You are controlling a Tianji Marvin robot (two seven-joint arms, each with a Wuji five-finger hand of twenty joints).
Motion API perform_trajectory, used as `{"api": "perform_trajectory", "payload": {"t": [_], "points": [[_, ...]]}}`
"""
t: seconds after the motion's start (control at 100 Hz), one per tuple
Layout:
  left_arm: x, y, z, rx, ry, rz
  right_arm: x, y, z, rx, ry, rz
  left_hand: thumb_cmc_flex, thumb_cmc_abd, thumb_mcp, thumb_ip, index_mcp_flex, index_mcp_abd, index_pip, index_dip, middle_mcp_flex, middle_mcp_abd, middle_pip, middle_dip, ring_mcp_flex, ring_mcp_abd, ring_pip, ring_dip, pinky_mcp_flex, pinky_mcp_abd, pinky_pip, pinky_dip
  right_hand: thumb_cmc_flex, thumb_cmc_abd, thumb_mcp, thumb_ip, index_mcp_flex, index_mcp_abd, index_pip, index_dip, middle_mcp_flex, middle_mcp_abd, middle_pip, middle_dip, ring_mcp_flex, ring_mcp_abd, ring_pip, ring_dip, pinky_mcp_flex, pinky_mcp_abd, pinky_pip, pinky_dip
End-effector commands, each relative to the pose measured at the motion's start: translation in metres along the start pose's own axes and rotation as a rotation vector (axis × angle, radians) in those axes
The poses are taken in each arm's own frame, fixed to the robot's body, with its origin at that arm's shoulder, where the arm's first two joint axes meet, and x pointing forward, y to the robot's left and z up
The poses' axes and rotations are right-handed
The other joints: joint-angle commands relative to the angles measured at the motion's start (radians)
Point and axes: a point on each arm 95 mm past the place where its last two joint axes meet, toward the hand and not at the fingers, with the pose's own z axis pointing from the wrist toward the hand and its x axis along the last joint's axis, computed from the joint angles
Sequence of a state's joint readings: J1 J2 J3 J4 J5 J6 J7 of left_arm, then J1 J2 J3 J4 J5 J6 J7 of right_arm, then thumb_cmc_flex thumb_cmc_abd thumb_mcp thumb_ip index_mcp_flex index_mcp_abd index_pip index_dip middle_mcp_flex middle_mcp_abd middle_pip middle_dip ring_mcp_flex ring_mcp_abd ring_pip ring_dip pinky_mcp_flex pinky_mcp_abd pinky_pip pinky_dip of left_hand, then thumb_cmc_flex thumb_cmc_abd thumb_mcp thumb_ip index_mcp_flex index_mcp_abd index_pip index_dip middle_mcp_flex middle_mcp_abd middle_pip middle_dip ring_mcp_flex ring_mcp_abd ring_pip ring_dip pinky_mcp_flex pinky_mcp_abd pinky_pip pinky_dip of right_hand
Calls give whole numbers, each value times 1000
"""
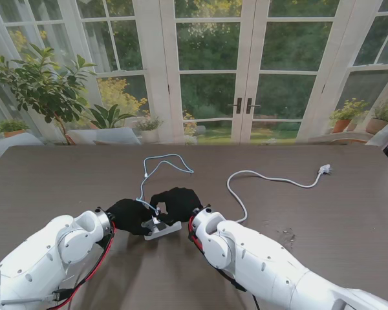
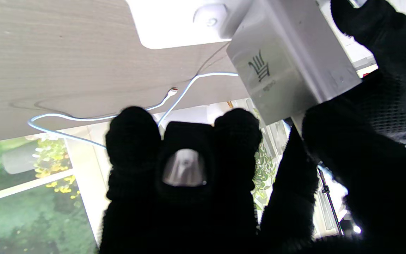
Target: Set up the charging station
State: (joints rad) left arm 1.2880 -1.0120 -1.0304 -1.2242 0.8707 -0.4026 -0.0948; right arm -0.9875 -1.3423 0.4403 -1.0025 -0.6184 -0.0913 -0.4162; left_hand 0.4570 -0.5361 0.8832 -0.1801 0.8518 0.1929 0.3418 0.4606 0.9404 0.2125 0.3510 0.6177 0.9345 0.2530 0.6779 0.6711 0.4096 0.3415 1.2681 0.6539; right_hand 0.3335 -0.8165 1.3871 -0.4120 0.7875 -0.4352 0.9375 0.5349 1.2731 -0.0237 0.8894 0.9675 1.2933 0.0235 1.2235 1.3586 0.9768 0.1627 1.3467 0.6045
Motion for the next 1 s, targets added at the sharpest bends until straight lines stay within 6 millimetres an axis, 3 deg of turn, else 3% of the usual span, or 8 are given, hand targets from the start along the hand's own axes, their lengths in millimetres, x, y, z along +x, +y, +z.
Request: {"api": "perform_trajectory", "payload": {"t": [0.0, 0.99], "points": [[2, 28, -4, -86, 2, -9, -39, -44, -37, 158, -102, -45, 25, -20, 23, 40, 55, -99, 44, 8, 64, -48, 26, 0, 0, 0, 3, -2, -18, 1, -5, 11, 136, -65, 71, 20, 109, 238, 400, 16, 55, 2, 10, 13, 23, -21, 29, -582, 8, -12, 24, 14], [1, 28, -7, -79, -1, 3, -63, -61, -39, 286, -124, -103, 26, -38, 38, 35, 56, -104, 75, 22, 71, -56, 64, 53, 11, -13, 62, 29, 2, -12, 32, 23, 145, -54, 70, 25, 101, 233, 399, 36, 38, 2, 18, 27, 22, -3, 17, -586, -22, -16, 18, 23]]}}
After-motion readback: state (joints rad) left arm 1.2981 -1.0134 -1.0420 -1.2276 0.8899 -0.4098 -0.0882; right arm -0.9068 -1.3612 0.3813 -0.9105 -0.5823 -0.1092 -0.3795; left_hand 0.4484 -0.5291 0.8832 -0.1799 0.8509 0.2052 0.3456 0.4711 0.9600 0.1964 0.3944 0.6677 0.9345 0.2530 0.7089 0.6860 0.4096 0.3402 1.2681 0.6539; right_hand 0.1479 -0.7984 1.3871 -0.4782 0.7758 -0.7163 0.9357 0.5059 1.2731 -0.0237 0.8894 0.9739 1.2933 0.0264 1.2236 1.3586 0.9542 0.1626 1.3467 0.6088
